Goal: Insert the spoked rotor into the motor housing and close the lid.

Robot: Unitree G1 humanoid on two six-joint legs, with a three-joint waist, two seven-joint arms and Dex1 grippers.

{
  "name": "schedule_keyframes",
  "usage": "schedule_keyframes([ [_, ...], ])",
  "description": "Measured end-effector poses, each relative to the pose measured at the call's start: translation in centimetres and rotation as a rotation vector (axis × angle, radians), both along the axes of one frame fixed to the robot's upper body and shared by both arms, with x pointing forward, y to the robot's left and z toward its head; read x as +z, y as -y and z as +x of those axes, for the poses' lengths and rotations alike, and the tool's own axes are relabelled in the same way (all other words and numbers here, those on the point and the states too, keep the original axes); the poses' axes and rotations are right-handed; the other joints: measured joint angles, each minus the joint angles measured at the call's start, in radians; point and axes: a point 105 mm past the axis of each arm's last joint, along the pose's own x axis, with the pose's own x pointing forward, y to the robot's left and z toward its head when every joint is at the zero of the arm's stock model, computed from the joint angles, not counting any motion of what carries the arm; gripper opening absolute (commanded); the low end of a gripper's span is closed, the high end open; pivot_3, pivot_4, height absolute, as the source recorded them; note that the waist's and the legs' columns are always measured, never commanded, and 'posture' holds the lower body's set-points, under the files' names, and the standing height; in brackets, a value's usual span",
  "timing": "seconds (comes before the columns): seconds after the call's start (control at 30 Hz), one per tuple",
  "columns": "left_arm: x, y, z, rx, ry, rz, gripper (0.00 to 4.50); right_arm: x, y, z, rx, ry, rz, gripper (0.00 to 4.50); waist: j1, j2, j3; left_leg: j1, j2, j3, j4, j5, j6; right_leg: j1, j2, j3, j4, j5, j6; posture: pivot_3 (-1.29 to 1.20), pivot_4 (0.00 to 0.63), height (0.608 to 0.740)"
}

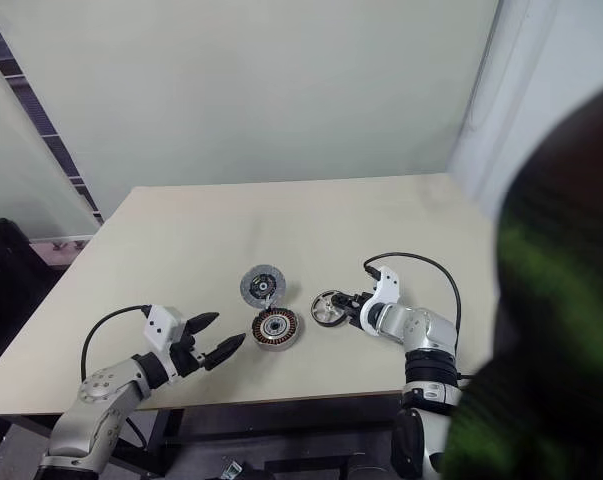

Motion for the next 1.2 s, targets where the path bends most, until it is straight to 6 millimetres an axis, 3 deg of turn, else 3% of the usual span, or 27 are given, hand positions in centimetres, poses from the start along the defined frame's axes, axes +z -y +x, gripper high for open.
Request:
schedule_keyframes([
  [0.2,0.0,0.0,0.0,0.000,0.000,0.000,4.50,-0.4,0.2,-0.2,-0.008,-0.028,-0.006,0.36,-0.001,0.000,0.000,0.000,0.000,0.000,0.000,0.000,0.000,0.000,0.000,0.000,0.000,0.000,0.000,0.00,0.000,0.740],
  [0.63,0.0,-0.1,0.0,-0.001,0.006,0.001,4.50,0.2,0.1,-0.4,-0.037,-0.048,0.129,0.33,-0.001,0.000,0.000,0.000,0.000,0.000,0.000,0.000,0.000,0.000,0.000,0.000,0.000,0.000,0.000,0.00,0.000,0.740],
  [0.93,-0.3,-0.4,-0.2,0.004,-0.007,0.008,4.50,4.2,-5.3,-1.1,0.137,0.057,0.200,0.33,-0.005,0.001,0.000,0.000,0.001,0.000,0.000,0.000,0.000,0.000,0.001,0.000,0.000,0.000,0.000,0.00,0.000,0.740],
  [1.07,-0.5,-0.6,-0.3,0.012,-0.015,0.011,4.50,4.6,-8.0,-2.2,0.231,0.068,0.192,0.33,-0.005,0.001,0.000,0.000,0.001,0.000,0.000,0.000,0.000,-0.001,0.001,0.000,0.000,0.000,0.000,0.00,0.000,0.740],
  [1.2,-0.7,-1.2,-0.6,0.031,-0.026,0.016,4.50,4.0,-9.0,-3.0,0.273,0.048,0.176,0.33,-0.003,0.001,0.000,-0.001,0.001,0.000,0.000,0.000,0.000,-0.001,0.001,0.000,-0.001,0.000,0.000,0.00,0.000,0.740],
])
